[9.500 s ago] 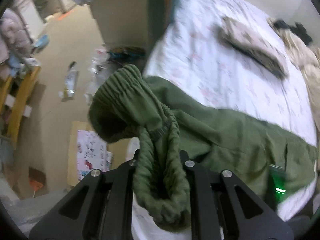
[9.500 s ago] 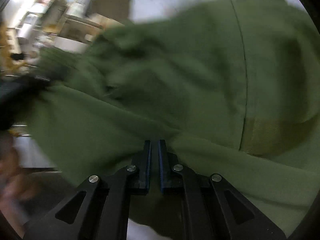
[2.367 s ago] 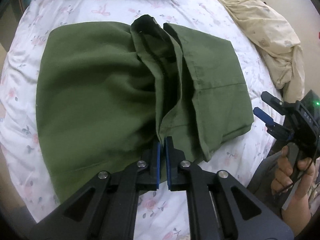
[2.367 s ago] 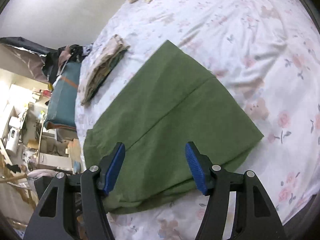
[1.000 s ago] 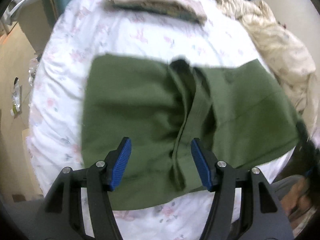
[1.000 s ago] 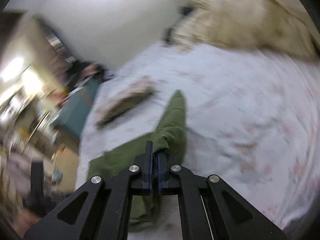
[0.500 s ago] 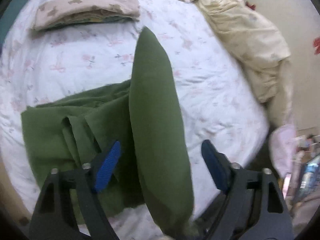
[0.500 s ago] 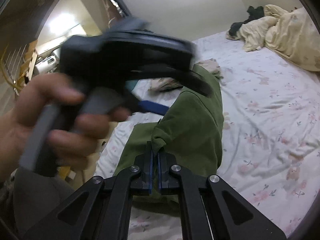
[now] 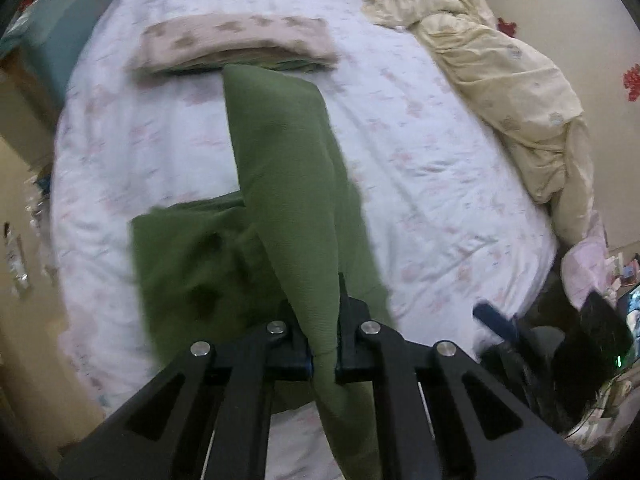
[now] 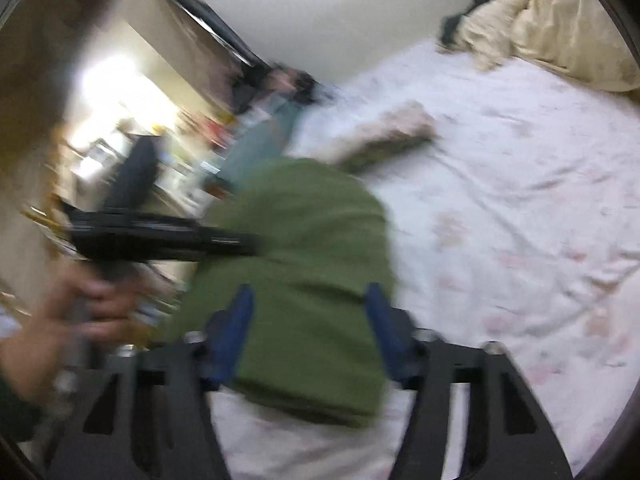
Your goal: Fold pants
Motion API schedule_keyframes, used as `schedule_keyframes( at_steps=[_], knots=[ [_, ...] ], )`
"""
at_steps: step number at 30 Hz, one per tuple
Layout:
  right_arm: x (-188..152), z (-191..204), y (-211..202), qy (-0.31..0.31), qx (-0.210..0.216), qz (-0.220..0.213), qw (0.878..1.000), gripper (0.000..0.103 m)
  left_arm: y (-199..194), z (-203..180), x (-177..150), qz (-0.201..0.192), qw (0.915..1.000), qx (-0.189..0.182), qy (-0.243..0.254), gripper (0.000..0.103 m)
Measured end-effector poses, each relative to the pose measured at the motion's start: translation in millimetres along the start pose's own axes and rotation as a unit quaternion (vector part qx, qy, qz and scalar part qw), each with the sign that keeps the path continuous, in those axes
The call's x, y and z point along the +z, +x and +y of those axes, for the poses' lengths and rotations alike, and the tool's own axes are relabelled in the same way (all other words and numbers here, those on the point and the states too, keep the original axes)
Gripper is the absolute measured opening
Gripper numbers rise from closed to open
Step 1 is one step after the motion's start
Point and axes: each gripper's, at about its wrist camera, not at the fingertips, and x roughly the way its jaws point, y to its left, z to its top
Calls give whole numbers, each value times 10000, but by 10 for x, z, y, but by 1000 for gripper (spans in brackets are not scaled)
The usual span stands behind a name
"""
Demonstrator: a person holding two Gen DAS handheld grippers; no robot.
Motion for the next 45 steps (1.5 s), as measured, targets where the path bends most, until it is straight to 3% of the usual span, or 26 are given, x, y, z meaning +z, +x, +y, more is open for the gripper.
schedule_keyframes(
  at_steps=[1,3,9,12,14,18,21,23,25,27,28,30,32,33,35,37,38,40,41,43,44,45],
  knots=[
    [-5,2,134,-33,-141,200,9997,34,-8,86,-44,5,10000,-1,-82,5],
    [-5,50,364,-122,-225,497,9984,29,-21,296,-141,61,9996,-31,-258,5],
    [-136,381,1035,-1200,-306,1273,9841,26,201,810,-358,238,9982,287,-469,5],
    [-330,472,1260,-1238,-27,1690,9778,25,376,1080,-393,315,9949,596,-751,5],
    [-456,525,1335,-1291,82,1795,9752,25,535,1264,-402,549,9899,722,-1086,6],
    [-379,567,1207,-1214,247,1547,9802,25,584,1219,-379,506,9905,869,-943,8],
    [-238,554,1105,-1311,41,1210,9839,25,591,1094,-400,441,9932,700,-819,9],
    [-243,495,1175,-1313,-132,1334,9822,25,641,1016,-404,493,9943,661,-681,9],
    [-255,418,1310,-1324,-471,1492,9788,25,674,1022,-385,500,9931,875,-600,19],
    [-283,338,1356,-1166,-403,1564,9800,25,676,1099,-345,495,9881,1237,-773,53],
    [-285,322,1364,-1091,-366,1615,9801,25,653,1153,-336,413,9822,1618,-861,60],
    [-290,331,1370,-1060,-317,1658,9799,25,495,1180,-308,-8,9735,2138,-809,60],
    [-287,353,1315,-1034,-290,1570,9817,28,315,1127,-293,-477,9677,2367,-724,59],
    [-269,349,1284,-958,-204,1520,9835,28,216,1070,-298,-754,9663,2381,-626,59],
    [-242,354,1200,-885,-85,1390,9863,28,144,958,-301,-944,9775,1842,-402,59],
    [-231,347,1167,-893,-37,1351,9868,28,285,850,-319,-614,9917,1106,-238,59],
    [-243,329,1232,-894,-127,1482,9848,28,430,798,-340,-310,9941,1033,-83,59],
    [-318,248,1380,-762,-177,1856,9795,28,792,783,-404,383,9886,1449,167,59],
    [-306,219,1383,-654,-93,1834,9808,28,884,812,-422,555,9870,1504,122,60],
    [-208,105,1261,-114,236,1696,9852,28,1047,948,-468,903,9869,1302,-292,59],
    [-158,15,1178,219,363,1581,9865,31,1045,977,-455,892,9873,1261,-369,59],
    [-131,-64,1121,456,427,1484,9870,54,1026,984,-429,854,9877,1249,-385,59]
  ],
)
